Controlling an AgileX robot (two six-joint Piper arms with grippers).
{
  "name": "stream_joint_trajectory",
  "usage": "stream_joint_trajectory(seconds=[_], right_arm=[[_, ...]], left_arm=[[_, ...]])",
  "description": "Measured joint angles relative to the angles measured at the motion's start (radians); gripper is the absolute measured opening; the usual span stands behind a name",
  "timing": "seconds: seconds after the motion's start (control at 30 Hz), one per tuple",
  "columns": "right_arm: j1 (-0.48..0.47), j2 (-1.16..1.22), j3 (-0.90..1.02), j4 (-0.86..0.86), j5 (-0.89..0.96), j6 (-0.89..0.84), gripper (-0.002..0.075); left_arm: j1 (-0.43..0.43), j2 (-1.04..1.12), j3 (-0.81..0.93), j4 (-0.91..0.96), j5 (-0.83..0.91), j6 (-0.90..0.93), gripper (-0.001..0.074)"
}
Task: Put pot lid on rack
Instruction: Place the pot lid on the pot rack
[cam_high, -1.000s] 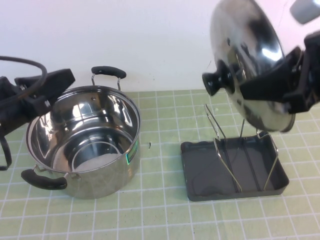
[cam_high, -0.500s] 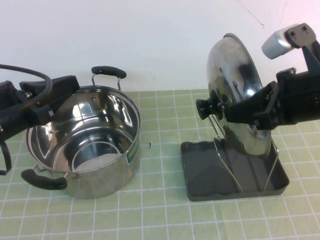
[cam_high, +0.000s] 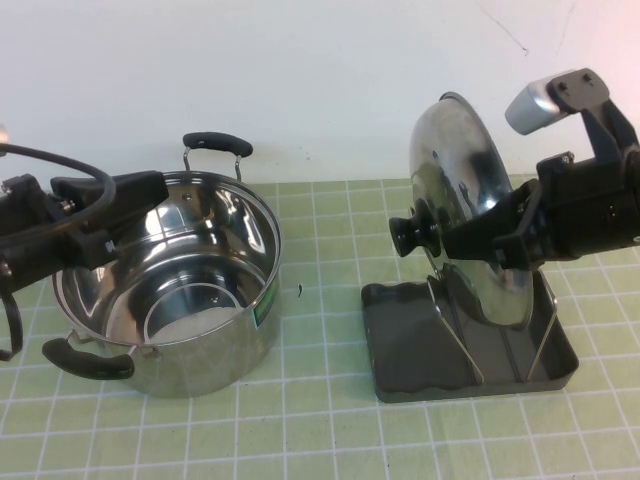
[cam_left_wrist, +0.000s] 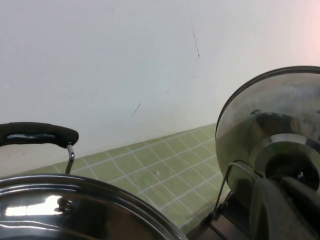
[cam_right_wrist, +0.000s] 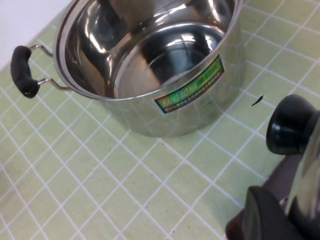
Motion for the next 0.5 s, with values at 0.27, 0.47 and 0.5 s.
stream_joint_trajectory(seconds=[0.27,0.47,0.5], right_arm=[[0.000,0.006,0.000,0.000,-0.004,0.000,0.0092],[0.000,0.006,0.000,0.000,-0.004,0.000,0.0170],[0.000,0.006,0.000,0.000,-0.002,0.000,0.0180]], left_arm=[[0.000,0.000,0.000,0.002,0.000,-0.003,0.0001],[0.000,0.000,0.000,0.016,0.000,-0.006,0.0001],[0.000,0.000,0.000,0.021,0.000,-0.006,0.0001]])
